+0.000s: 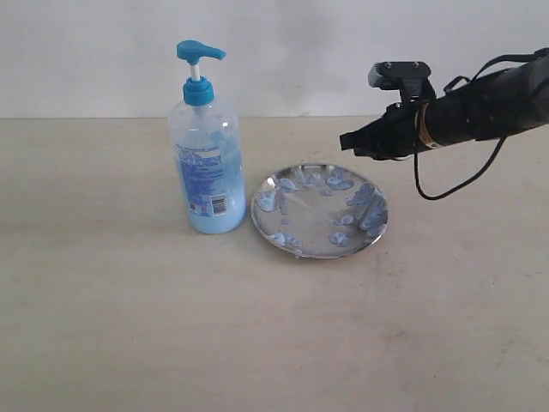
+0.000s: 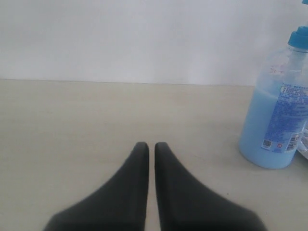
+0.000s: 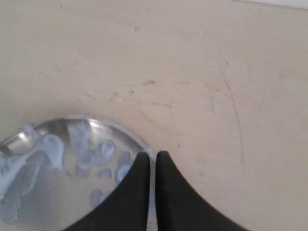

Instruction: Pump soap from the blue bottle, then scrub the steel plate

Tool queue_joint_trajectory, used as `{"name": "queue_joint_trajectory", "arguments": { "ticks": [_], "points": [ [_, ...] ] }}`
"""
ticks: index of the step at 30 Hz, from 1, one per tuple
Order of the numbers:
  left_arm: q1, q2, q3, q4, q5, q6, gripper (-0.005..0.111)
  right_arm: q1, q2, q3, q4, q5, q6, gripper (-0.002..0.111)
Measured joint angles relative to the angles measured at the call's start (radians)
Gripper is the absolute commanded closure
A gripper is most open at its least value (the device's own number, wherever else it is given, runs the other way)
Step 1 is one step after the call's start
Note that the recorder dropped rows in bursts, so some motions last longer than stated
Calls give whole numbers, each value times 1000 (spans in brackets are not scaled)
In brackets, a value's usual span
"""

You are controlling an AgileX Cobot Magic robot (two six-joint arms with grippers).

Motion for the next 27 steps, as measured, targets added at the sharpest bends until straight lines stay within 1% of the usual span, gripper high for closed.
{"name": "queue_joint_trajectory", "arguments": {
  "ticks": [3,5,6,7,8,9,10,11,12,14,15,16,18,20,23,25,26,27],
  "points": [
    [0,0,0,0,0,0,103,26,39,-58,8,-14,-2,108],
    [0,0,0,0,0,0,103,79,86,-96,8,-26,-2,108],
    [0,0,0,0,0,0,103,116,108,-103,6,-57,1,108],
    [0,0,0,0,0,0,103,127,115,-103,5,-88,11,108],
    [0,0,0,0,0,0,103,142,117,-93,5,-231,51,108],
    [0,0,0,0,0,0,103,144,112,-80,3,-298,77,108],
    [0,0,0,0,0,0,103,144,88,-39,3,-435,153,108],
    [0,0,0,0,0,0,103,142,73,-16,3,-472,175,108],
    [0,0,0,0,0,0,103,132,30,55,3,-489,200,108],
    [0,0,0,0,0,0,103,89,-30,169,3,-416,203,108],
    [0,0,0,0,0,0,103,59,-52,228,-2,-339,198,108],
    [0,0,0,0,0,0,103,30,-70,261,-4,-241,193,108],
    [0,0,0,0,0,0,103,-5,-86,260,-6,-67,177,108],
    [0,0,0,0,0,0,103,-2,-85,213,-3,-12,151,108],
    [0,0,0,0,0,0,103,43,-57,102,-2,10,124,108],
    [0,0,0,0,0,0,103,105,4,-19,0,13,117,108],
    [0,0,0,0,0,0,103,146,50,-74,3,-26,120,108],
    [0,0,0,0,0,0,103,164,66,-88,5,-60,121,108]
  ]
}}
